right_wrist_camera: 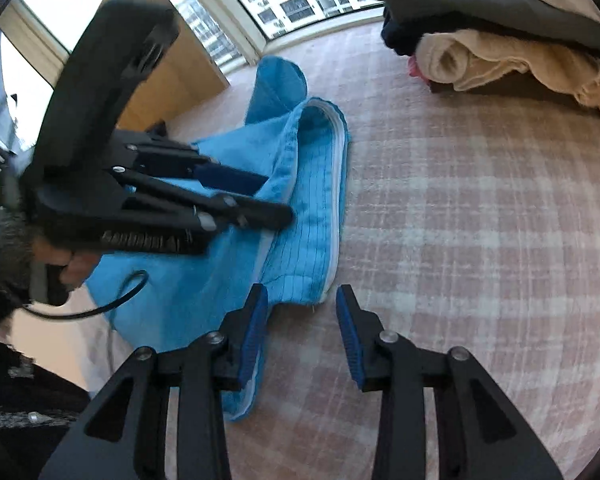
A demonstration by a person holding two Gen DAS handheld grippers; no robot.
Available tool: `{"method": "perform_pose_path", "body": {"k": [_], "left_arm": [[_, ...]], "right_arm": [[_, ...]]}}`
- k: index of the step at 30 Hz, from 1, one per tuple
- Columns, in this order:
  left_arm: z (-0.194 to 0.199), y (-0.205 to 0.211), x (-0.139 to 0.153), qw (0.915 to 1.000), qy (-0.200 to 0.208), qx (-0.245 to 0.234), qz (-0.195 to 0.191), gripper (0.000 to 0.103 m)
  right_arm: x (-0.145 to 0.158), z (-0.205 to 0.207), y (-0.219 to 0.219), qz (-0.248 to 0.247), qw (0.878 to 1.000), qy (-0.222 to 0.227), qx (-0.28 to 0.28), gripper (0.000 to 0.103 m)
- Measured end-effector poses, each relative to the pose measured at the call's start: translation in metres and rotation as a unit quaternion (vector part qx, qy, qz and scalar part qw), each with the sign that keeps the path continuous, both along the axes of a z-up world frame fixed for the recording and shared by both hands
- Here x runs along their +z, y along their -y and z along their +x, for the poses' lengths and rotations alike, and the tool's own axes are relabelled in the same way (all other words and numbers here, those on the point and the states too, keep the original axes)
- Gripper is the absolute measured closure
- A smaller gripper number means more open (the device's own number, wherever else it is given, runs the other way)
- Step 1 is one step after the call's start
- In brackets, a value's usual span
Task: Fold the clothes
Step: 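Grasp the folded jacket edge with the left tool and lift it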
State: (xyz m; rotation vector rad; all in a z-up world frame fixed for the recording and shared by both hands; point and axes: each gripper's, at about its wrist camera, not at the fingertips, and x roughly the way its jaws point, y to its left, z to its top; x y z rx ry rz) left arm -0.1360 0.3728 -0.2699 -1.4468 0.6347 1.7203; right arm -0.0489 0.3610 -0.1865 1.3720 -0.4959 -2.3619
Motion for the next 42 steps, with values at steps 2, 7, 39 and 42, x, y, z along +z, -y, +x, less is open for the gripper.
{"method": "perform_pose_path", "body": {"k": [2, 7, 39, 42], "left_arm": [[-0.006, 0.011, 0.005, 0.9994, 0.027, 0.010, 0.017, 0.091], [-0.009, 0.032, 0.021, 0.9983, 0.031, 0.028, 0.041, 0.095], [-0.011, 0.023, 0.030, 0.9962, 0.041, -0.015, 0.075, 0.074], [-0.012, 0.046, 0.054, 0.9941, 0.038, -0.007, 0.102, 0.072]], "right_arm": [[0.000, 0.003, -0.008, -0.008, 1.000, 0.003, -0.007, 0.068], [-0.008, -0.006, -0.023, -0.042, 0.998, 0.015, -0.034, 0.062], [-0.019, -0.036, 0.003, -0.198, 0.974, 0.110, 0.019, 0.061], [-0.003, -0.037, -0.009, -0.184, 0.979, 0.087, -0.004, 0.061]]}}
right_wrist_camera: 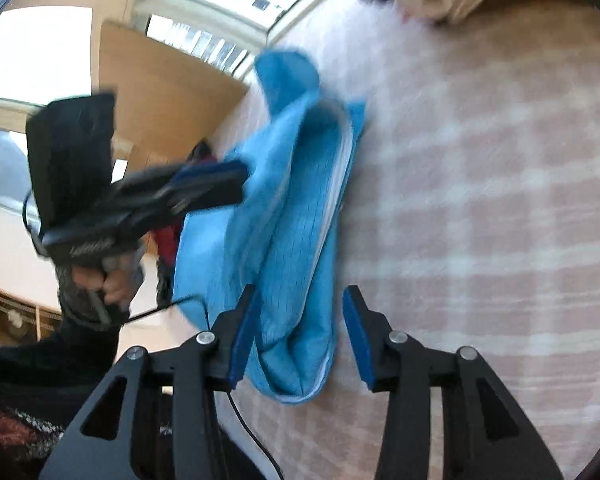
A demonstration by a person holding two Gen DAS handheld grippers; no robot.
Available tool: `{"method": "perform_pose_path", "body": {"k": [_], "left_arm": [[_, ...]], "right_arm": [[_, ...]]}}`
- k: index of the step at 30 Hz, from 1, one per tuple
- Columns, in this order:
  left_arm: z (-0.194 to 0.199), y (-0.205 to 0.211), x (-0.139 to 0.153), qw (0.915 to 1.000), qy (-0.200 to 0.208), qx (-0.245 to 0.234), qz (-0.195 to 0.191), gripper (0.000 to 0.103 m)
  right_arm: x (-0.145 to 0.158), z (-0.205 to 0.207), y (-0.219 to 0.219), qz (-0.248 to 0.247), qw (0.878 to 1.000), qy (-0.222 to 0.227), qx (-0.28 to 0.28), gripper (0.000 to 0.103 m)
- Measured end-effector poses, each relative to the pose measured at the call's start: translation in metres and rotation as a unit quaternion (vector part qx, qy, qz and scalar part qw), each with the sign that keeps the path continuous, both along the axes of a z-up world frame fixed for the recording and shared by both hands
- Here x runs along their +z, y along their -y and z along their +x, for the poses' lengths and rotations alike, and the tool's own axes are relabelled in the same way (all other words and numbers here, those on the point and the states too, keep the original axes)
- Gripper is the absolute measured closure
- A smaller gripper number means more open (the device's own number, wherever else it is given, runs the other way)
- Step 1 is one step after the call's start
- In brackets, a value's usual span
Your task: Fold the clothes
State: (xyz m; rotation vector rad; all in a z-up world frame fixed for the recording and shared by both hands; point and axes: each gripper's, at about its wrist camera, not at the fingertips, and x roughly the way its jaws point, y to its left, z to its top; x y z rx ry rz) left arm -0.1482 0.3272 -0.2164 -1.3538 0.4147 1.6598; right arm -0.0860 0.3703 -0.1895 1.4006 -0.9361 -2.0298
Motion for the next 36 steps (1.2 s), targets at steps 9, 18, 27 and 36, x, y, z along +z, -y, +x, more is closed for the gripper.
{"method": "perform_pose_path", "body": {"k": [9, 18, 27, 36], "left_arm": [[-0.010, 0.115, 0.013, 0.9960, -0.039, 0.080, 0.005, 0.057], [-0.022, 0.233, -0.014, 0.9776, -0.024, 0.207, 0.027, 0.065], [-0.050, 0.230, -0.017, 0.9729, -0.067, 0.202, 0.091, 0.063], [-0.078, 0.260, -0.030, 0.9648, -0.050, 0.242, 0.091, 0.048]], "right_arm": [[0.034, -0.024, 0.064, 0.136, 0.987, -0.073, 0.054, 0.058], [0.057, -0.034, 0.065, 0.264, 0.961, -0.076, 0.020, 0.062], [0.033, -0.094, 0.100, 0.277, 0.958, -0.061, 0.051, 0.062], [0.058, -0.075, 0.074, 0.303, 0.949, -0.085, -0.015, 0.034]]}}
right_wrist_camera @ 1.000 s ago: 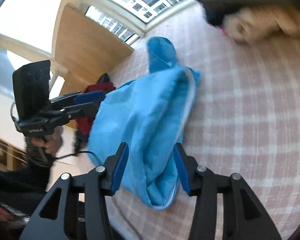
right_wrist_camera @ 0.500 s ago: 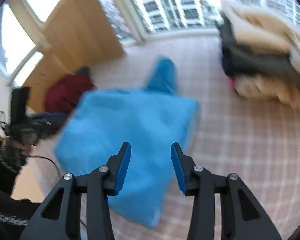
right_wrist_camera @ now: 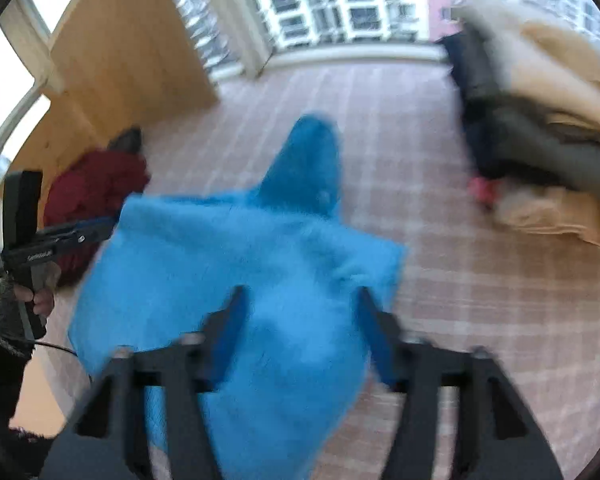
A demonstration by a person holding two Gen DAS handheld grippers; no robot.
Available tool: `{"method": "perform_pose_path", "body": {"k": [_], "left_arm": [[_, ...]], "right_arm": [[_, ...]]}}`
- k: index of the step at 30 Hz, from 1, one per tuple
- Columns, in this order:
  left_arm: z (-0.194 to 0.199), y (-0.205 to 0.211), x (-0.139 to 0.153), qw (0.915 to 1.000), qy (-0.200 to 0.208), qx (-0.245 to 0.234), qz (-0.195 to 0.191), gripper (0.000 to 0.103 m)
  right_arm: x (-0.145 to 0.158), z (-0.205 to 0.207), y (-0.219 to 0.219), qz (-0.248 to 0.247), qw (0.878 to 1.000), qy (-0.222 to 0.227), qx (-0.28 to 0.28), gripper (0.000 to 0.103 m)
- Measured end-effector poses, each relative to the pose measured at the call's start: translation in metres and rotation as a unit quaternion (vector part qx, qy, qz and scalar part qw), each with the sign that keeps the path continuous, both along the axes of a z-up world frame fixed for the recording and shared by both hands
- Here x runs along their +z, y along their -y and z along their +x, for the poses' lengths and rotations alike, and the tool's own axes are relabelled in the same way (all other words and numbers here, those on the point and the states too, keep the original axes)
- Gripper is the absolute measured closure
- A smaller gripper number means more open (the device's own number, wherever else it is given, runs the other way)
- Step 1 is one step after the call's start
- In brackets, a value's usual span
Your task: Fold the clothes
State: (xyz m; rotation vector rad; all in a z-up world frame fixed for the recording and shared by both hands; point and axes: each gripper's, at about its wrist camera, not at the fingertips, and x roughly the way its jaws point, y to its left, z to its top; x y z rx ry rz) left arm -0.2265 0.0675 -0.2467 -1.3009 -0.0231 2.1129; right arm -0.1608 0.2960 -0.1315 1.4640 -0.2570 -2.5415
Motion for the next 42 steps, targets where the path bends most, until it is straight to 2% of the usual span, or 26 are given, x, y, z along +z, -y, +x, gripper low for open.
{"method": "perform_pose_path", "body": {"k": [3, 5, 7, 8, 9, 10, 11, 13, 18, 23, 25, 26, 28, 29, 33, 35, 36, 39, 42], "left_arm": [[-0.019, -0.013, 0.001, 0.9998, -0.010, -0.012, -0.009, 0.044], [-0.030, -0.028, -0.005, 0.9992, -0.006, -0.036, -0.016, 0.044], [-0.037, -0.042, -0.012, 0.9979, -0.004, -0.058, -0.029, 0.044], [-0.039, -0.047, -0.016, 0.9973, 0.001, -0.067, -0.029, 0.049], [-0.040, -0.051, -0.020, 0.9966, 0.006, -0.077, -0.030, 0.065], [-0.041, -0.051, -0.021, 0.9964, 0.009, -0.080, -0.026, 0.079], [-0.040, -0.050, -0.020, 0.9964, 0.012, -0.081, -0.019, 0.095], [-0.040, -0.046, -0.018, 0.9964, 0.018, -0.083, -0.007, 0.095], [-0.022, -0.020, 0.001, 0.9968, -0.002, -0.077, 0.018, 0.096], [-0.030, -0.002, -0.010, 0.9992, 0.003, -0.039, -0.002, 0.095], [-0.039, 0.003, -0.022, 0.9997, 0.015, -0.018, -0.009, 0.086], [-0.046, 0.003, -0.024, 0.9996, 0.021, -0.010, -0.018, 0.078], [-0.050, 0.005, -0.015, 0.9994, 0.013, -0.002, -0.030, 0.076], [-0.047, 0.010, -0.003, 0.9995, -0.005, 0.000, -0.032, 0.076], [-0.009, 0.028, 0.040, 0.9986, -0.045, -0.021, -0.016, 0.074], [0.019, 0.033, 0.049, 0.9981, -0.052, -0.032, -0.006, 0.065], [0.034, 0.036, 0.051, 0.9982, -0.050, -0.031, 0.000, 0.065], [0.066, 0.038, 0.041, 0.9973, -0.016, -0.047, 0.054, 0.065], [0.079, 0.023, 0.017, 0.9968, -0.014, -0.074, 0.027, 0.066]], "right_arm": [[-0.010, -0.008, -0.027, -0.006, 0.999, 0.020, -0.046, 0.033], [-0.025, -0.019, -0.040, -0.045, 0.997, 0.042, -0.055, 0.033], [-0.037, -0.028, -0.042, -0.057, 0.995, 0.056, -0.054, 0.033], [-0.041, -0.031, -0.042, -0.065, 0.995, 0.063, -0.051, 0.033], [-0.045, -0.034, -0.042, -0.073, 0.994, 0.069, -0.048, 0.034], [-0.050, -0.038, -0.042, -0.082, 0.993, 0.076, -0.046, 0.047], [-0.052, -0.040, -0.041, -0.089, 0.992, 0.080, -0.041, 0.070], [-0.051, -0.044, -0.034, -0.099, 0.992, 0.080, -0.025, 0.086], [-0.037, -0.052, -0.007, -0.076, 0.995, 0.057, 0.022, 0.089], [-0.048, -0.077, 0.009, -0.074, 0.994, 0.072, 0.044, 0.089], [-0.055, -0.084, 0.014, -0.042, 0.995, 0.084, 0.042, 0.089], [-0.056, -0.084, 0.014, -0.039, 0.995, 0.086, 0.039, 0.088], [-0.050, -0.080, 0.012, -0.034, 0.996, 0.082, 0.030, 0.084], [-0.048, -0.078, 0.011, -0.031, 0.996, 0.081, 0.027, 0.080], [-0.022, -0.058, 0.002, -0.043, 0.998, 0.047, 0.013, 0.075], [-0.009, -0.045, -0.004, -0.065, 0.997, 0.030, -0.002, 0.053], [-0.002, -0.038, -0.005, -0.074, 0.997, 0.018, -0.011, 0.051], [0.008, -0.021, 0.013, -0.086, 0.996, -0.017, 0.015, 0.051], [-0.003, -0.020, 0.039, -0.052, 0.998, -0.010, 0.041, 0.054]]}}
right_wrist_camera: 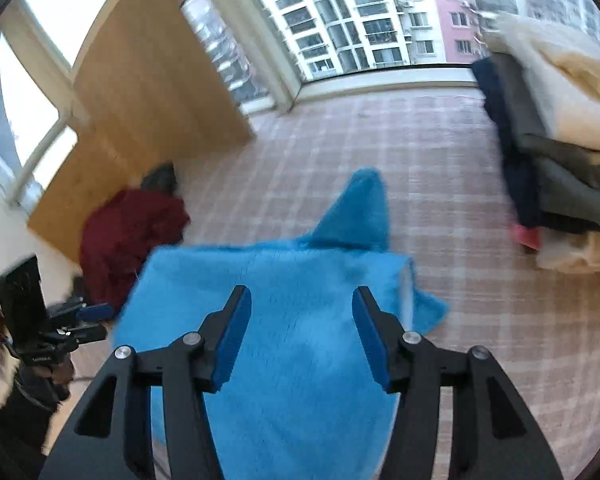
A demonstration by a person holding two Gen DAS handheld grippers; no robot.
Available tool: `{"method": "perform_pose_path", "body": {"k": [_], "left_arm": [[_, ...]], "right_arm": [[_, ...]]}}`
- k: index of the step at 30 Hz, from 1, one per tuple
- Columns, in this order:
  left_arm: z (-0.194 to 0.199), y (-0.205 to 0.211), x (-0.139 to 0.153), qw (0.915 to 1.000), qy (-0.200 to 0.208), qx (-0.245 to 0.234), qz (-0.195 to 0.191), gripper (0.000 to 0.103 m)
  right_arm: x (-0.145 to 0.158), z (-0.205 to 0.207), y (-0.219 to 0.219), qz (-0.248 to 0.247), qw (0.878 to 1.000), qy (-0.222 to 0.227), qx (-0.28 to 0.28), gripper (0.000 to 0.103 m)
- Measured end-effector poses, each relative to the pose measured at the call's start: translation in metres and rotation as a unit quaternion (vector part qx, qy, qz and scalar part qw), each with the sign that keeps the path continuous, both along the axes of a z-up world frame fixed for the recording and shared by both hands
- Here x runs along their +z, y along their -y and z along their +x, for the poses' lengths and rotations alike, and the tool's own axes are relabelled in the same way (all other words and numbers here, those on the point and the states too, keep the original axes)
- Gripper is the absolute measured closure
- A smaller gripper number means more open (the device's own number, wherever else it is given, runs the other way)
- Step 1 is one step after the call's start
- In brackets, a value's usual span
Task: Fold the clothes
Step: 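Open the left tool and release the folded blue jacket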
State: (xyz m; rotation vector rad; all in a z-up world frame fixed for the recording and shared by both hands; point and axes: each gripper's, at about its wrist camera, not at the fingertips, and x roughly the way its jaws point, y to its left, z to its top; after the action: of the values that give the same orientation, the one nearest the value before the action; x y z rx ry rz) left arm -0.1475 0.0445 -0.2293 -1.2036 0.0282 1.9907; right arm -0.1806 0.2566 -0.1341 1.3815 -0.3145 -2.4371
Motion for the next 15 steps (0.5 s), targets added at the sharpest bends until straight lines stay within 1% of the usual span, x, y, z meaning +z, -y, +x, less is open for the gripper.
{"method": "perform_pose_path", "body": {"k": [2, 3, 4, 5, 7, 8, 10, 12, 13, 14, 15], "left_arm": [[-0.005, -0.009, -0.021, 0.9997, 0.006, -0.005, -0.025, 0.067], [-0.008, -0.013, -0.029, 0.9992, 0.007, -0.008, -0.037, 0.067], [-0.013, -0.017, -0.037, 0.9987, 0.009, -0.011, -0.049, 0.067], [-0.017, -0.020, -0.044, 0.9981, 0.009, -0.013, -0.060, 0.067], [-0.026, -0.021, -0.051, 0.9977, 0.015, -0.013, -0.065, 0.066], [-0.031, -0.019, -0.051, 0.9977, 0.021, -0.006, -0.065, 0.066], [-0.036, -0.012, -0.044, 0.9983, 0.033, 0.003, -0.048, 0.067], [-0.038, -0.001, -0.026, 0.9990, 0.026, 0.018, -0.032, 0.063], [-0.038, 0.002, -0.020, 0.9990, 0.020, 0.025, -0.032, 0.063], [-0.037, 0.007, -0.011, 0.9988, 0.015, 0.035, -0.029, 0.062], [-0.035, 0.011, -0.005, 0.9987, 0.013, 0.042, -0.025, 0.062]], "right_arm": [[-0.024, -0.005, 0.009, 0.040, 0.998, 0.040, 0.002, 0.080], [-0.039, -0.005, 0.007, 0.055, 0.996, 0.066, -0.010, 0.084], [-0.051, -0.004, 0.003, 0.066, 0.994, 0.087, -0.021, 0.094], [-0.055, 0.000, -0.003, 0.061, 0.993, 0.092, -0.031, 0.095], [-0.056, 0.009, -0.015, 0.037, 0.993, 0.096, -0.048, 0.095], [-0.052, 0.012, -0.018, 0.032, 0.993, 0.099, -0.053, 0.093], [-0.037, 0.022, -0.024, 0.010, 0.994, 0.082, -0.065, 0.090], [-0.011, 0.037, -0.032, -0.020, 0.996, 0.039, -0.078, 0.076], [0.002, 0.046, -0.036, -0.034, 0.996, 0.013, -0.087, 0.060], [0.015, 0.058, -0.043, -0.045, 0.993, -0.024, -0.102, 0.050], [0.028, 0.072, -0.048, -0.048, 0.990, -0.065, -0.117, 0.047]]}}
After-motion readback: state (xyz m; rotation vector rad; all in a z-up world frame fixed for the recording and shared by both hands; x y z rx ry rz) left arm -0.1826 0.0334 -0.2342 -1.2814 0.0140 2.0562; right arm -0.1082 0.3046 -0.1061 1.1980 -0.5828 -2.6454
